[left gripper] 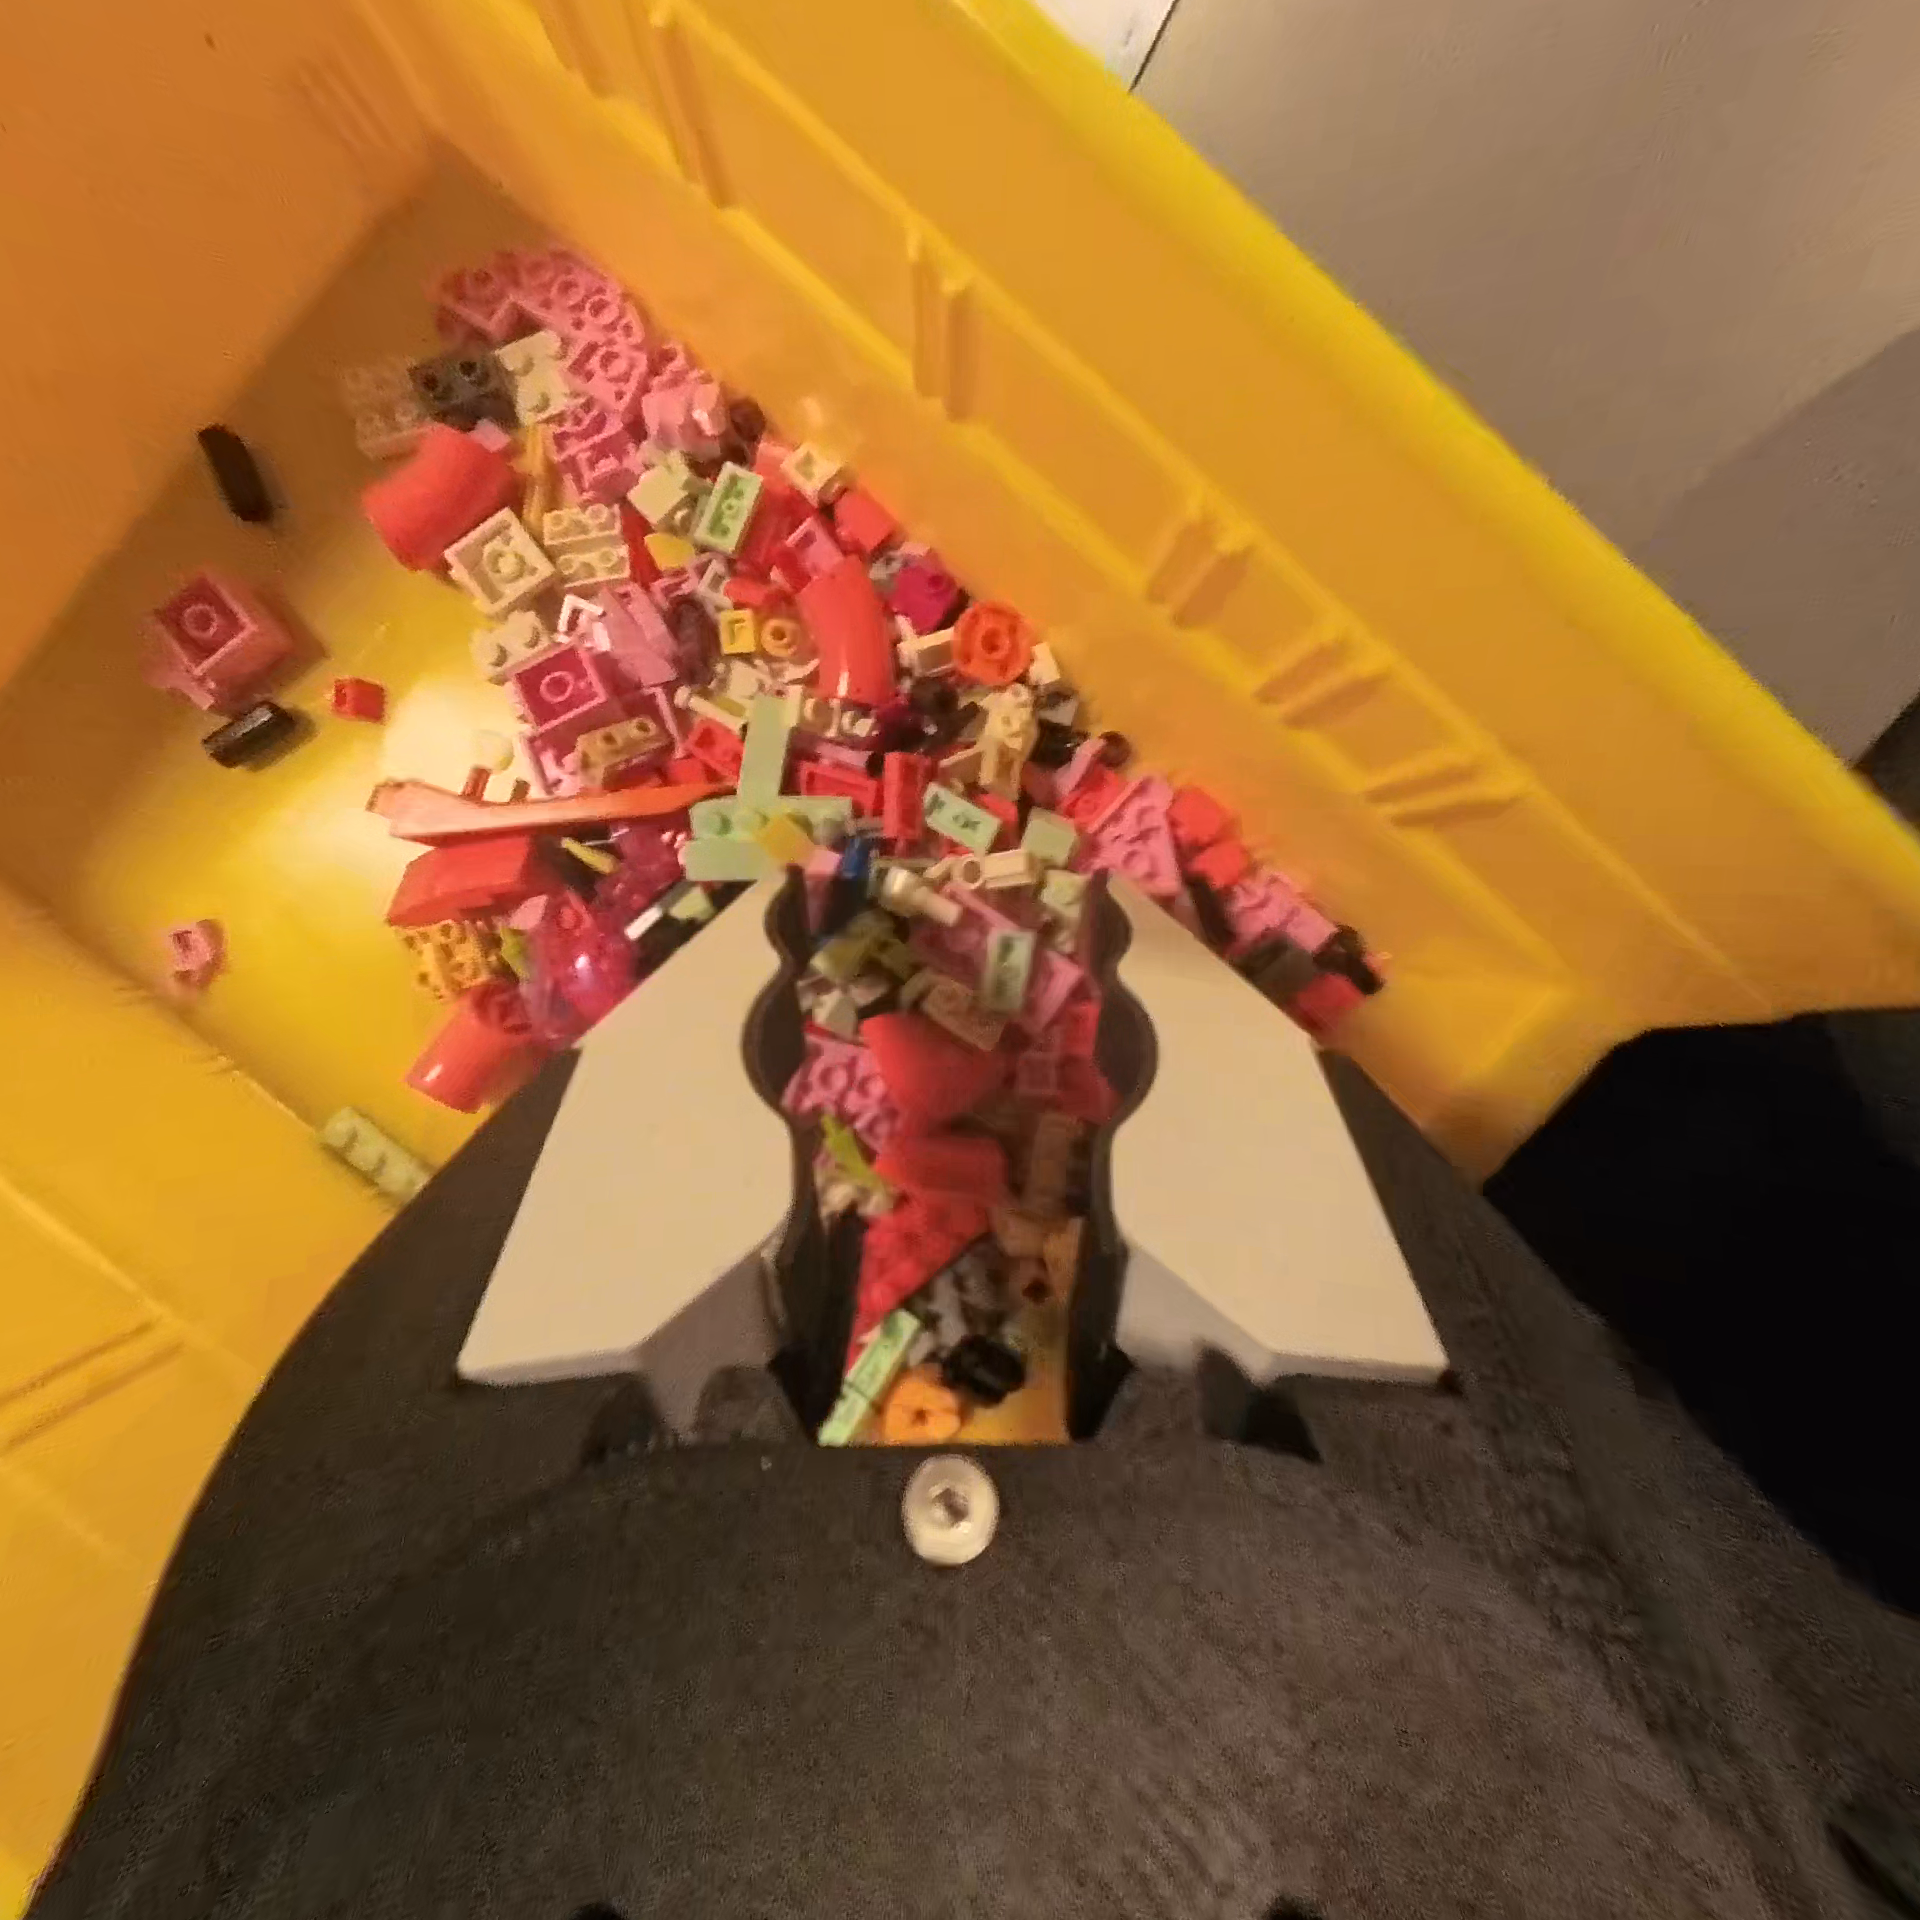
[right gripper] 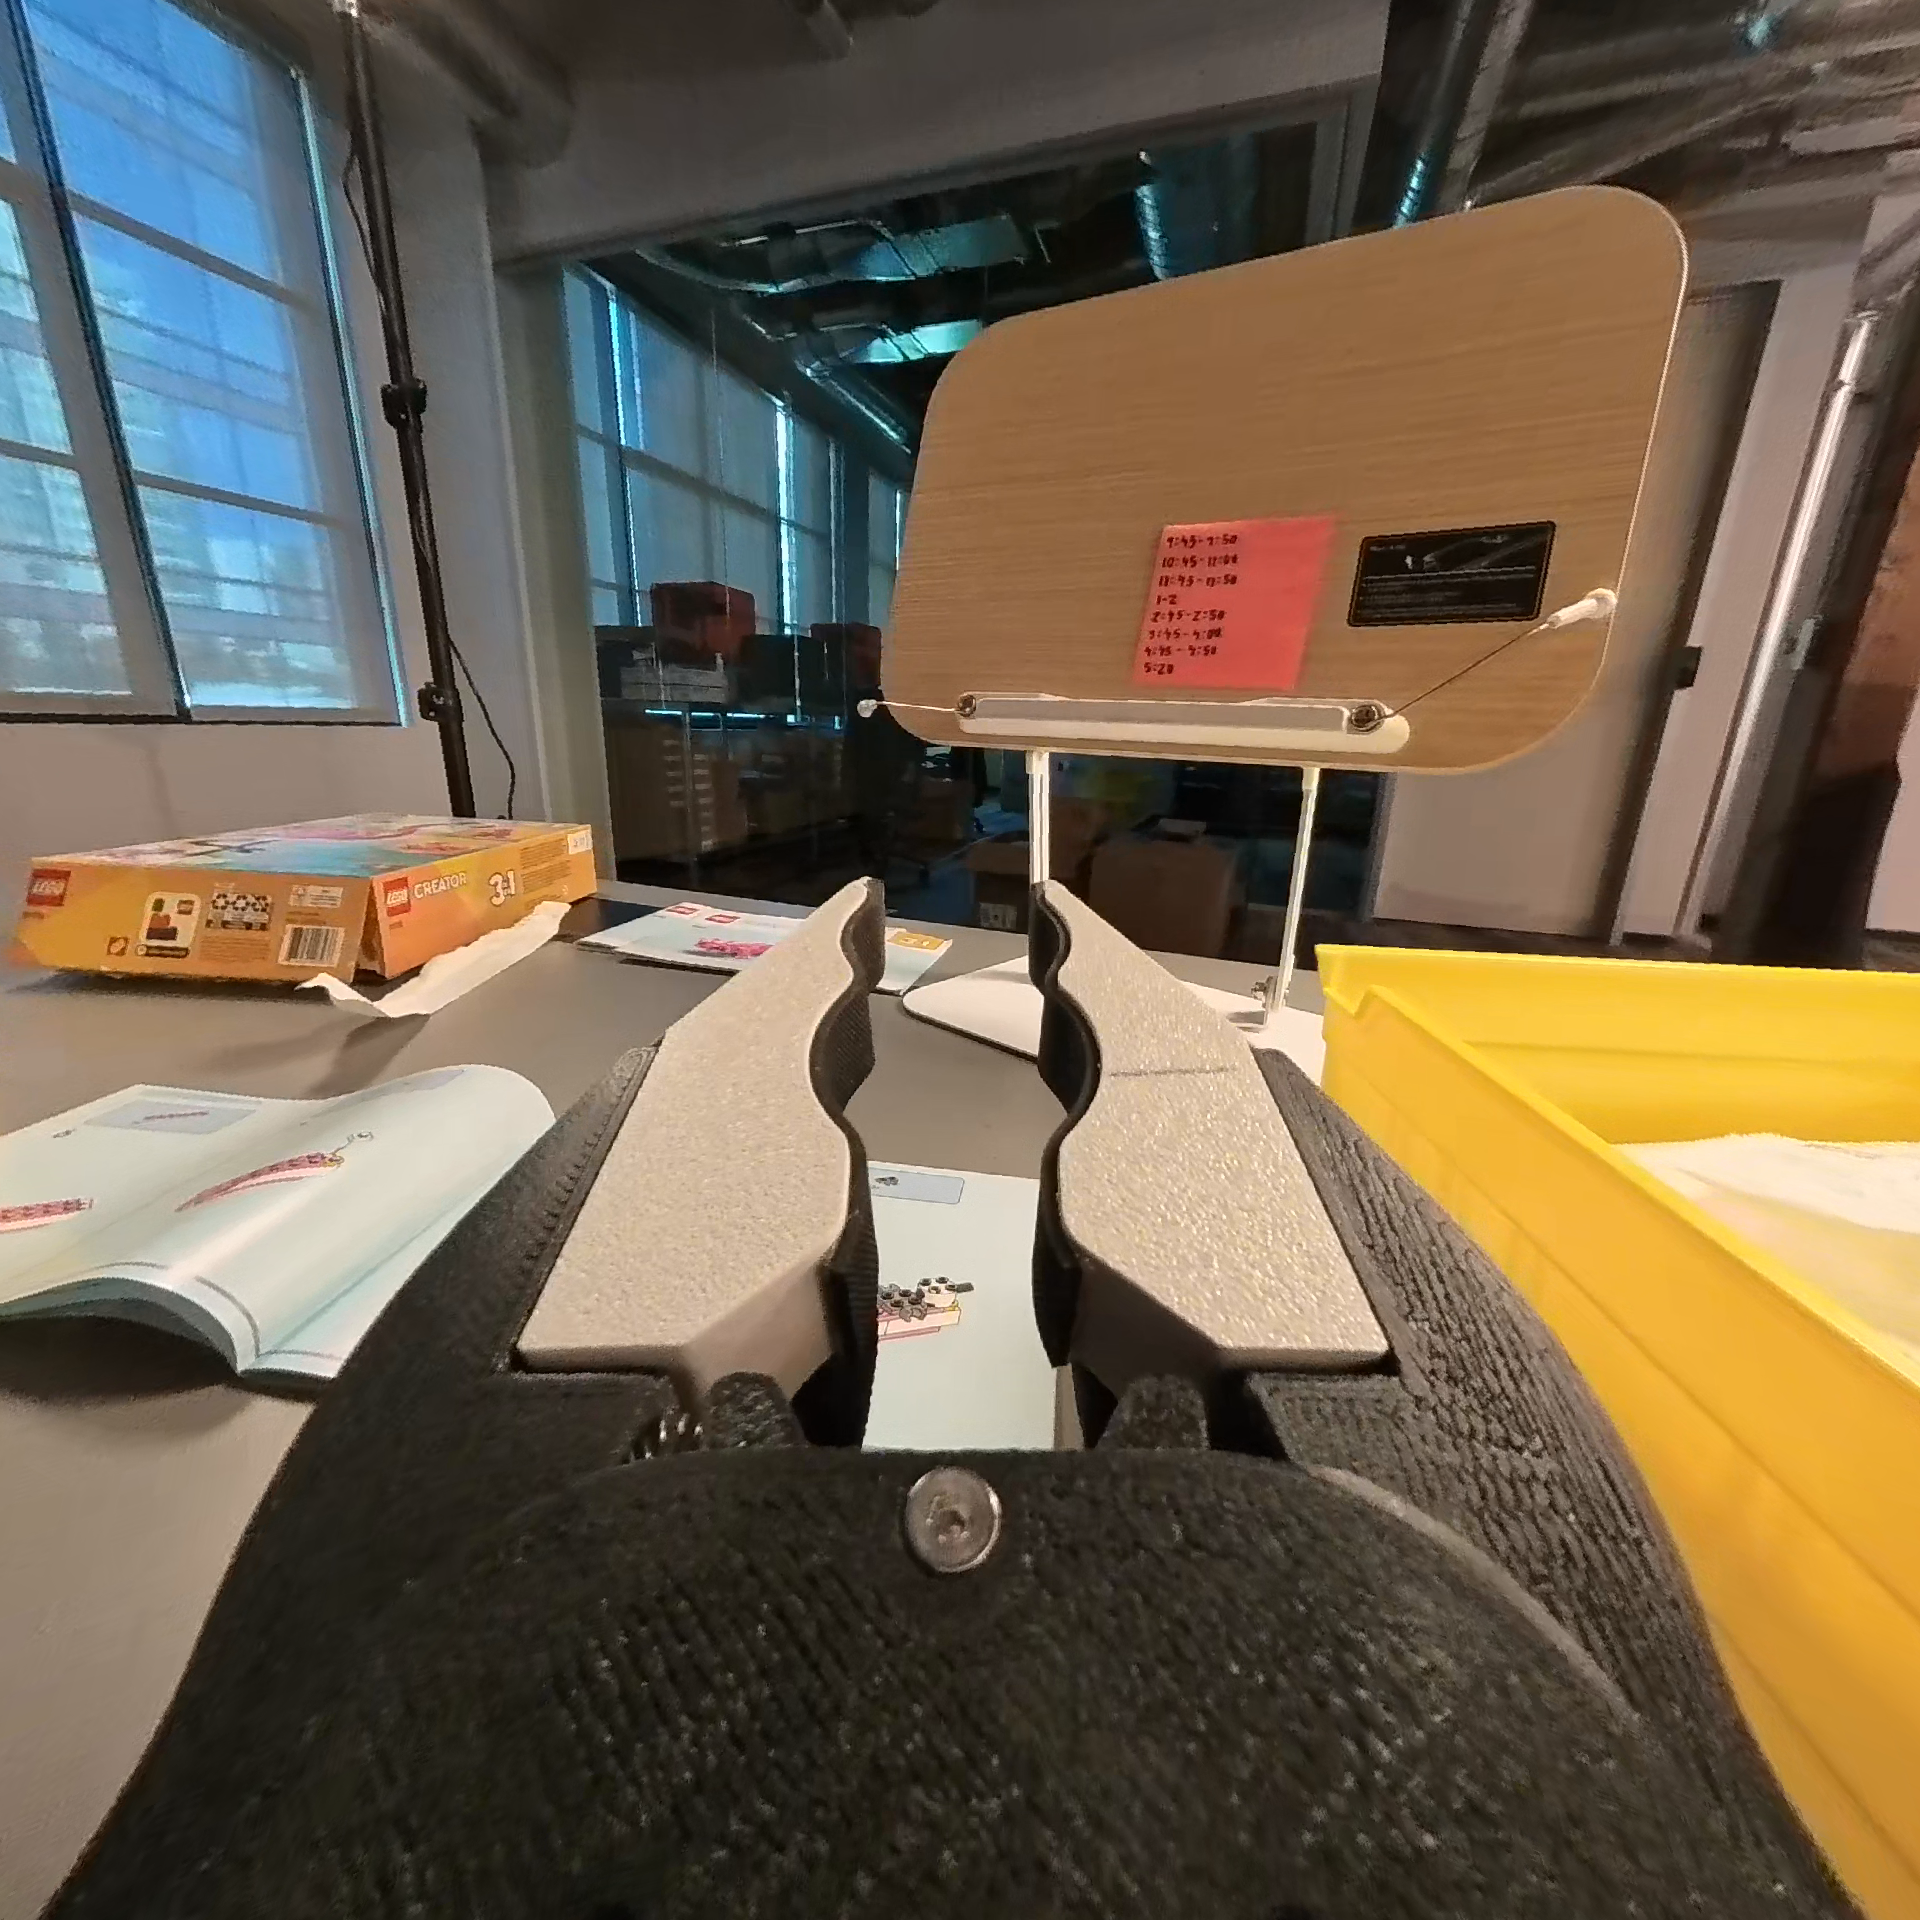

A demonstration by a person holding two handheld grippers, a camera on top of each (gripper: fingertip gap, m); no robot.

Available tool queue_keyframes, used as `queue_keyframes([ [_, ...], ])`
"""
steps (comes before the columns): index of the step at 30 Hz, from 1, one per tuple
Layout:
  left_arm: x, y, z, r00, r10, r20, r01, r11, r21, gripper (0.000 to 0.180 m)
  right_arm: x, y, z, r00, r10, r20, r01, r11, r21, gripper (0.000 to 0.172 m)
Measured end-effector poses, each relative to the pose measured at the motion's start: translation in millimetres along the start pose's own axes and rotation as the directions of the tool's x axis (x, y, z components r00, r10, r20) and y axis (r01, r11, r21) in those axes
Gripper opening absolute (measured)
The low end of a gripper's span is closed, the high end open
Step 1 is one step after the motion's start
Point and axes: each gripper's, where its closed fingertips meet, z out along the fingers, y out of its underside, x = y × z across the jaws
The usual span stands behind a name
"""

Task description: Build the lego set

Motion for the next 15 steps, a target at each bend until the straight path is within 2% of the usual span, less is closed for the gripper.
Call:
queue_keyframes([
  [1, -9.7, 3.0, 1.5, 0.999, 0.001, 0.051, 0.001, 1.0, -0.031, 0.048, -0.4, 0.1, 0.1, 1.0, -0.003, 0.001, 0.003, 1.0, -0.001, 0.026],
  [3, -42.0, 7.9, -0.6, 0.974, 0.01, 0.228, 0.009, 0.996, -0.084, 0.024, -1.8, 0.4, 0.5, 1.0, -0.013, 0.005, 0.013, 1.0, -0.003, 0.026],
  [5, -71.1, 12.2, -6.4, 0.932, 0.03, 0.362, 0.017, 0.992, -0.127, 0.018, -3.0, 0.8, 0.9, 1.0, -0.02, 0.008, 0.02, 1.0, -0.006, 0.026],
  [7, -93.8, 8.2, -11.0, 0.901, -0.018, 0.434, 0.067, 0.993, -0.098, 0.019, -3.3, 1.0, 1.0, 1.0, -0.023, 0.009, 0.023, 1.0, -0.007, 0.025],
  [10, -101.2, -8.6, -7.5, 0.923, -0.074, 0.378, 0.084, 0.996, -0.011, 0.029, -4.0, 0.9, 1.1, 1.0, -0.021, 0.013, 0.022, 1.0, -0.006, 0.026],
  [12, -86.9, -28.0, 0.1, 0.969, -0.046, 0.243, 0.032, 0.998, 0.06, 0.037, -4.5, 1.3, 1.4, 1.0, -0.021, 0.016, 0.021, 1.0, -0.008, 0.026],
  [14, -68.7, -46.6, 6.9, 0.996, 0.0, 0.092, -0.012, 0.992, 0.125, 0.058, -4.3, 2.2, 1.8, 1.0, -0.022, 0.014, 0.023, 1.0, -0.012, 0.026],
  [15, -64.6, -51.7, 10.3, 0.999, 0.007, 0.047, -0.013, 0.992, 0.129, 0.076, -4.0, 2.6, 2.0, 1.0, -0.024, 0.012, 0.024, 1.0, -0.014, 0.026],
])
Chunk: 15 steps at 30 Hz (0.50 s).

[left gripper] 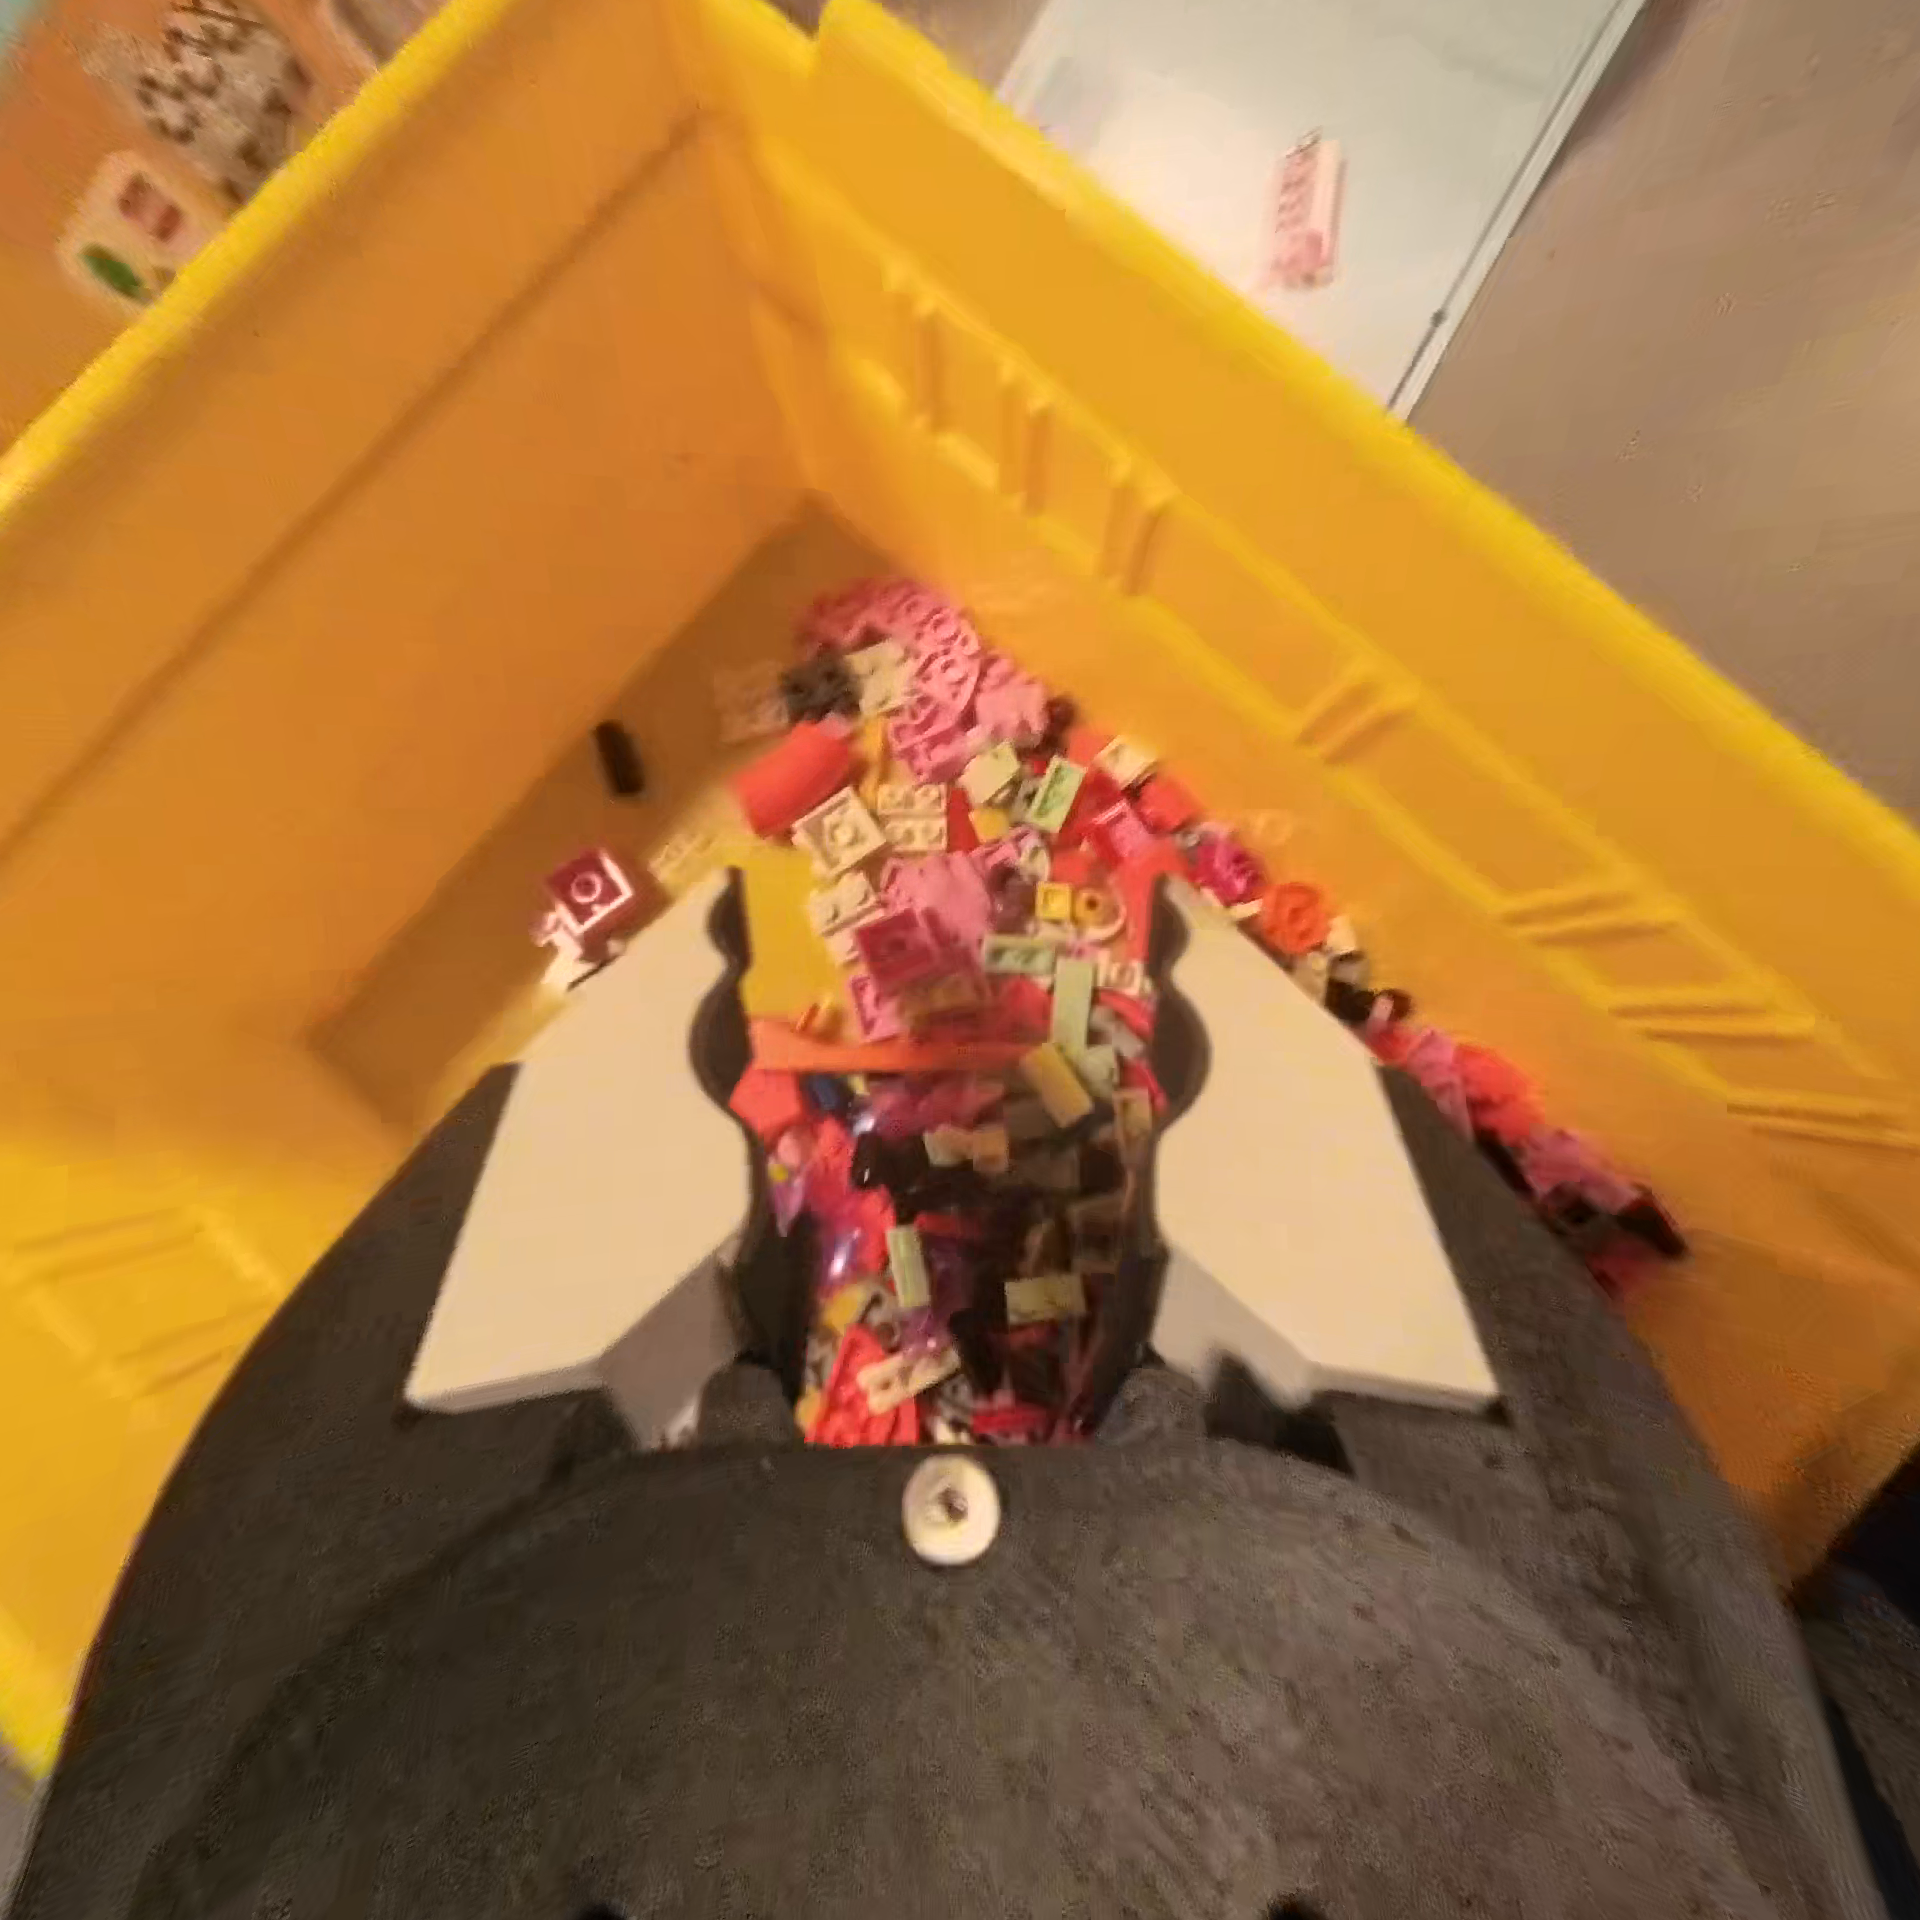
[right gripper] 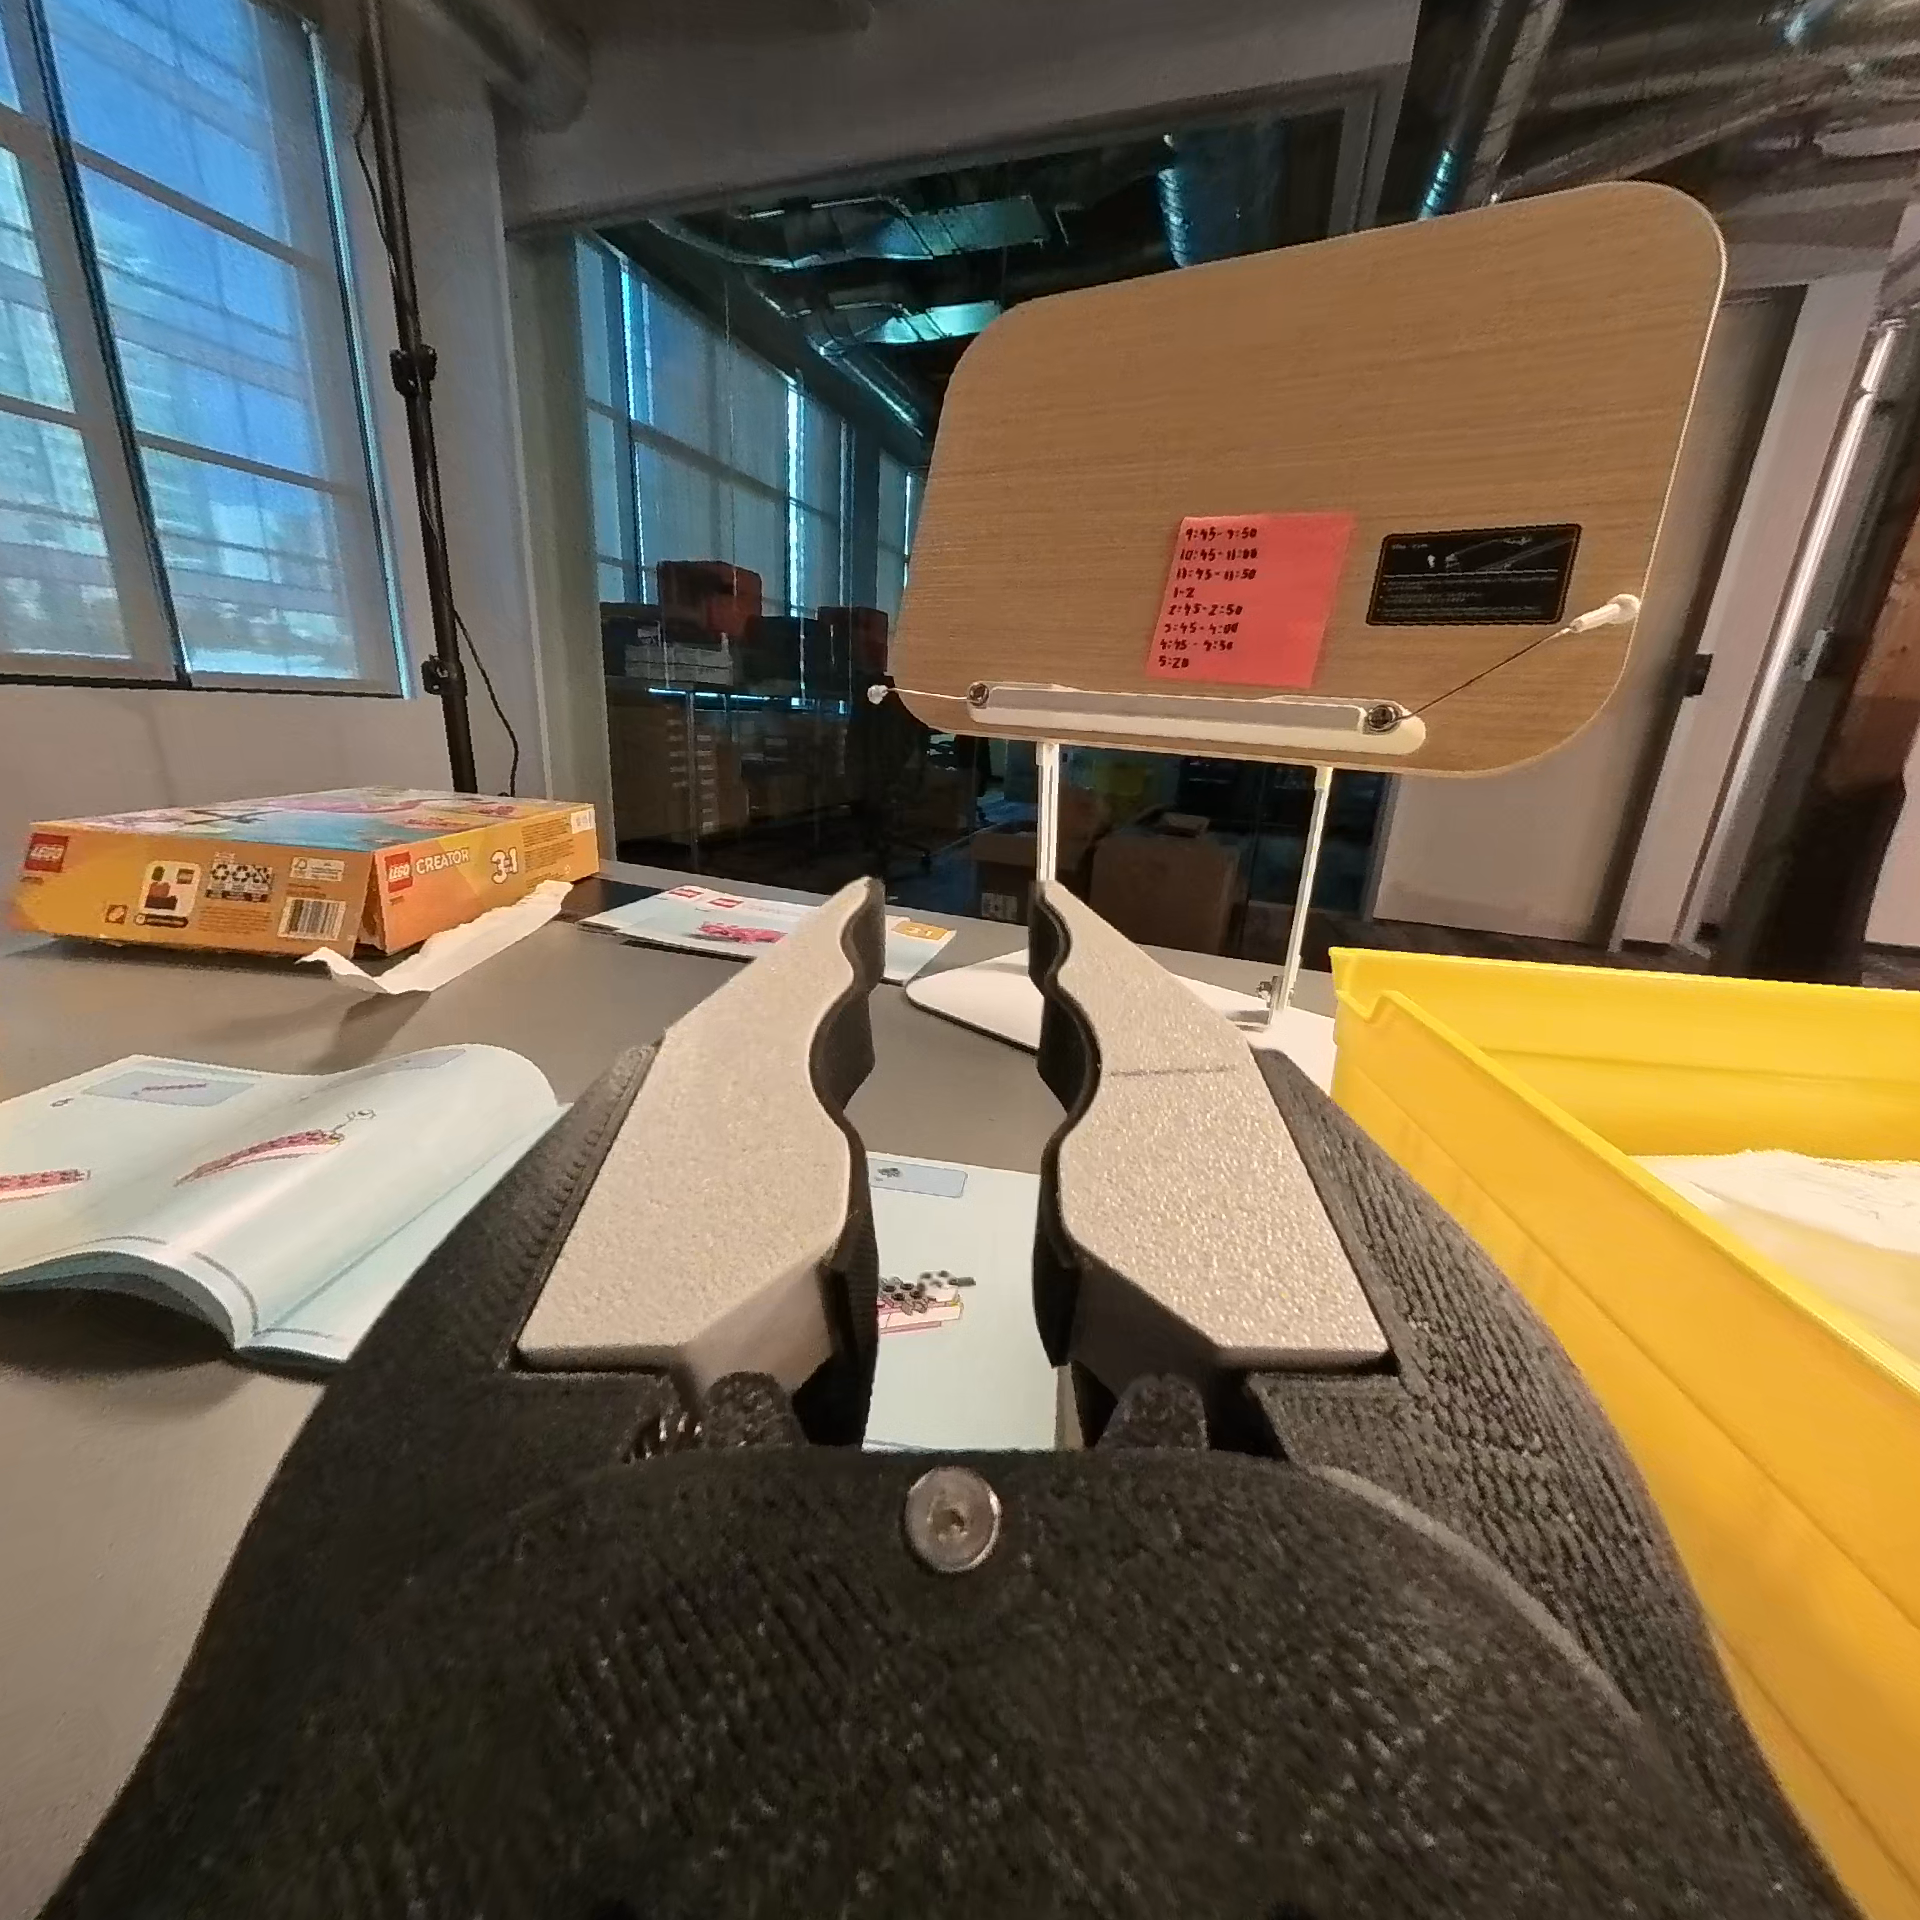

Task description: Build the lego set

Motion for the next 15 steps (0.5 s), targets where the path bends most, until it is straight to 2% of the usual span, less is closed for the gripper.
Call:
queue_keyframes([
  [2, 2.0, 2.5, 8.3, 0.999, -0.007, -0.047, 0.004, 0.998, -0.067, 0.106, 1.2, 1.0, 0.2, 1.0, -0.003, -0.009, 0.003, 1.0, -0.006, 0.025],
  [4, 0.3, 10.9, 16.4, 0.998, 0.033, -0.056, -0.04, 0.989, -0.142, 0.113, 2.2, 1.6, 0.4, 1.0, -0.004, -0.015, 0.004, 1.0, -0.01, 0.025],
  [8, -23.4, 23.0, 27.9, 0.991, 0.125, 0.046, -0.109, 0.96, -0.257, 0.117, 3.9, 2.0, 0.6, 0.999, -0.015, -0.029, 0.015, 1.0, -0.013, 0.025],
  [12, -68.3, 12.5, 20.1, 0.958, 0.16, 0.237, -0.11, 0.971, -0.211, 0.104, 4.2, 2.3, 1.0, 0.999, -0.017, -0.031, 0.017, 1.0, -0.014, 0.024],
  [15, -74.5, -5.4, 7.8, 0.959, 0.095, 0.269, -0.073, 0.993, -0.088, 0.098, 4.4, 2.1, 0.8, 0.999, -0.011, -0.03, 0.01, 1.0, -0.012, 0.024],
])
